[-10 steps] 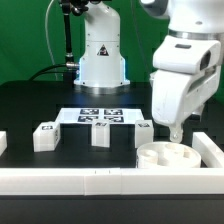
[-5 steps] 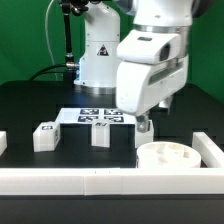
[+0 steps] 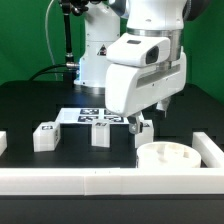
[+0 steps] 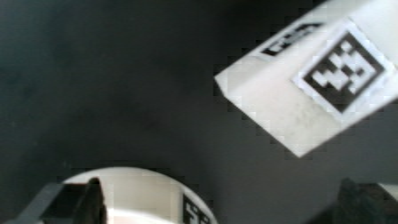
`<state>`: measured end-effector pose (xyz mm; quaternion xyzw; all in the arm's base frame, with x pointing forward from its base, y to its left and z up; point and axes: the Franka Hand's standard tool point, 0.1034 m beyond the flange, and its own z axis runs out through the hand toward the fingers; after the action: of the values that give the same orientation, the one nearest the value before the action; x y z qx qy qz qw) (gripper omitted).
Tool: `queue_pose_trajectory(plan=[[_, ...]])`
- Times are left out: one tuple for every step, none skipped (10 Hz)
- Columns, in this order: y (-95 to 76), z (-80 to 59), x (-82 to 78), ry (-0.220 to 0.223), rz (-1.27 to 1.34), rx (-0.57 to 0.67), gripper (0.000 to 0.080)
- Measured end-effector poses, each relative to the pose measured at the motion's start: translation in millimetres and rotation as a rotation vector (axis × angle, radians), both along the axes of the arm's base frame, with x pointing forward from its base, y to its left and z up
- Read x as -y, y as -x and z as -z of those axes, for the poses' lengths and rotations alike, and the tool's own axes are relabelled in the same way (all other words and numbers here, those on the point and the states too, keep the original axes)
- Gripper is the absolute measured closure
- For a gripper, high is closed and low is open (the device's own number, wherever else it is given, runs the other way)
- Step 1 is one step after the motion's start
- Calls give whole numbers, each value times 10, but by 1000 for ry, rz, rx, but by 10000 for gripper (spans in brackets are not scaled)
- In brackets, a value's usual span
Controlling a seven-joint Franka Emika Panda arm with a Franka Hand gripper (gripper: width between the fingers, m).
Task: Assemble stool
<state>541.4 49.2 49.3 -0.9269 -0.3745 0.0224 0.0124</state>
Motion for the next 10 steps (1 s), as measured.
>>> queue_pose_trajectory(plan=[[-16, -1, 20, 0, 106, 8, 151], [-41, 3, 42, -4, 209, 34, 151], [-26, 21, 63, -6, 318, 37, 151], [-22, 26, 78, -8, 373, 34, 151], [-20, 26, 52, -12, 447, 31, 151], [-18, 27, 38, -14, 478, 29, 151], [-16, 26, 18, -23, 579, 22, 151], [-16, 27, 10, -26, 606, 19, 151], [-2, 40, -1, -28, 728, 7, 151], [34, 90, 16, -14, 860, -11, 151]])
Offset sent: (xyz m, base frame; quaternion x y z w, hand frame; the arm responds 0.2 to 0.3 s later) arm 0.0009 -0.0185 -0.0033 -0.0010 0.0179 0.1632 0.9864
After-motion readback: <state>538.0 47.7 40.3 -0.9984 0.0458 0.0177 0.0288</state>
